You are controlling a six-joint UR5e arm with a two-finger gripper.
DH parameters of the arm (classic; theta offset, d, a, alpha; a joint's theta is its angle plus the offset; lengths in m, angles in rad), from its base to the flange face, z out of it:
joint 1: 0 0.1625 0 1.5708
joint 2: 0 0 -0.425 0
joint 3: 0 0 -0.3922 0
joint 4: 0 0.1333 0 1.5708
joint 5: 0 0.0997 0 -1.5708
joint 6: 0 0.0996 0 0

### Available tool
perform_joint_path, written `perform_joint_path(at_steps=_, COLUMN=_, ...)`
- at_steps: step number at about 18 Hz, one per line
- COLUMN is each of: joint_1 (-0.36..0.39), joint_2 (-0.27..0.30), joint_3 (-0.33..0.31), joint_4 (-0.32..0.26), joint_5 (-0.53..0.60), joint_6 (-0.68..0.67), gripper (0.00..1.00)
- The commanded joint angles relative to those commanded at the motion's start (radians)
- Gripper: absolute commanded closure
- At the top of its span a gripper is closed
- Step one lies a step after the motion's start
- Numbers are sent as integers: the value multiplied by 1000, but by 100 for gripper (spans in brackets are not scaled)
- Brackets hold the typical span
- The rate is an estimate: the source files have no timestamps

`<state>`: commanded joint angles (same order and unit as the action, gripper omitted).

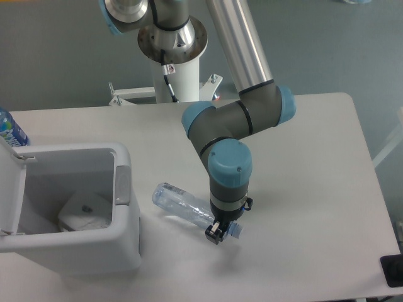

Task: Place the trash in the trash can
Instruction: 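Close on the bottle neck and lift the bottle off the table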

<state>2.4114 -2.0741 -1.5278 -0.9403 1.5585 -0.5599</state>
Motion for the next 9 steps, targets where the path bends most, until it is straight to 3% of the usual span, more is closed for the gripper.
perform_joint_path(at_steps=9, joint_1=28, joint_2=61, joint_3=15, joint_4=0, joint_5=-8, joint_6=0, gripper=92)
